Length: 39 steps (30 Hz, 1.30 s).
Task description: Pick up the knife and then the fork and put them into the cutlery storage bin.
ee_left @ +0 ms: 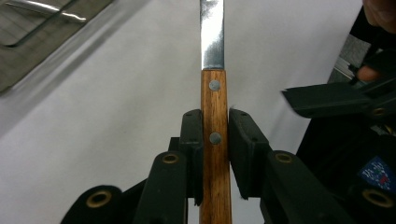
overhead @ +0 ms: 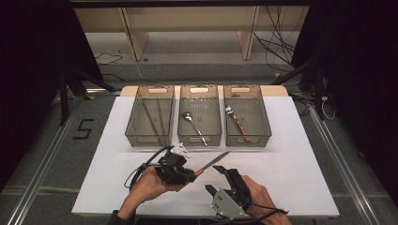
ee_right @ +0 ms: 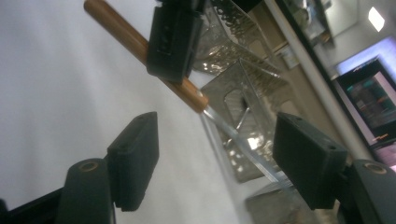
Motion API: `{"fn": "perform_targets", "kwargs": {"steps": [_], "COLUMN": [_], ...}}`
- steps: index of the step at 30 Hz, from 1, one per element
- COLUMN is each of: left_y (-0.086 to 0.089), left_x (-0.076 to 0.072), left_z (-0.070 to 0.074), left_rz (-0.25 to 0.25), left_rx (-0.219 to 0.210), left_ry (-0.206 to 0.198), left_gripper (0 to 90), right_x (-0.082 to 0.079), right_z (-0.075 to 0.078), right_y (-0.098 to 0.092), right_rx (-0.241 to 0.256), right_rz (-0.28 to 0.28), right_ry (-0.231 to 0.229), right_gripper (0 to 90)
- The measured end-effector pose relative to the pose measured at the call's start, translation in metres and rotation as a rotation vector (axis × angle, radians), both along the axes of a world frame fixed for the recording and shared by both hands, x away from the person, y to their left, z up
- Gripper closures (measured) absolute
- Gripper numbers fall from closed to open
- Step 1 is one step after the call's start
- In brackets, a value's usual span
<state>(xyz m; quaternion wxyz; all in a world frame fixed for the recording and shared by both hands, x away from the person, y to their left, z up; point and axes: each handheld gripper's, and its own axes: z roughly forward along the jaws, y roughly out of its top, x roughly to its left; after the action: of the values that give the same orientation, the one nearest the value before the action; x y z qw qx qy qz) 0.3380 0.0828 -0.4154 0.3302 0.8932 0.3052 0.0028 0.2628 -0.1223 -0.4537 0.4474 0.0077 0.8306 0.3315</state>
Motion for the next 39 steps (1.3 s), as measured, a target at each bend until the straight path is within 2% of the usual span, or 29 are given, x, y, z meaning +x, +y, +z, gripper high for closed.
{"fn": "perform_targets", "kwargs": {"steps": [1,5,9,10,14,17,18,19,29,33,39], "left_y": [-0.001,-0.003,-0.004,-0.004,-0.004,-0.005,-0.006,-0.006,-0.006,-0.007,-0.004], "left_x": [0.000,-0.001,-0.002,-0.002,-0.002,-0.003,-0.003,-0.003,-0.005,-0.005,-0.004], "left_z": [0.000,-0.002,-0.002,-0.002,-0.001,-0.002,-0.002,-0.002,0.000,-0.001,0.001], "left_rz": [-0.004,-0.020,-0.034,-0.039,-0.051,-0.046,-0.048,-0.055,-0.077,-0.080,-0.080], "left_rx": [0.003,0.002,0.008,0.013,0.016,0.007,0.008,0.012,0.011,0.017,0.003], "left_ry": [0.004,0.015,0.028,0.029,0.033,0.041,0.044,0.044,0.064,0.076,0.088], "left_gripper": [75.7,75.7,75.7,75.7,75.7,75.7,75.7,75.7,75.7,75.7,75.3], "right_x": [-0.001,-0.002,-0.003,-0.005,-0.004,-0.004,-0.005,-0.004,-0.005,-0.005,-0.006], "right_z": [-0.003,-0.010,-0.016,-0.018,-0.023,-0.026,-0.027,-0.027,-0.034,-0.035,-0.036], "right_y": [0.004,0.013,0.020,0.021,0.023,0.024,0.024,0.025,0.028,0.028,0.028], "right_rx": [-0.037,-0.130,-0.205,-0.203,-0.262,-0.289,-0.299,-0.311,-0.360,-0.394,-0.425], "right_rz": [0.005,0.034,0.053,0.041,0.063,0.068,0.056,0.073,0.087,0.092,0.107], "right_ry": [-0.031,-0.116,-0.172,-0.173,-0.223,-0.251,-0.245,-0.267,-0.313,-0.341,-0.364], "right_gripper": [34.4,39.6,44.6,45.9,50.6,54.4,55.9,57.6,69.5,78.3,80.9]}}
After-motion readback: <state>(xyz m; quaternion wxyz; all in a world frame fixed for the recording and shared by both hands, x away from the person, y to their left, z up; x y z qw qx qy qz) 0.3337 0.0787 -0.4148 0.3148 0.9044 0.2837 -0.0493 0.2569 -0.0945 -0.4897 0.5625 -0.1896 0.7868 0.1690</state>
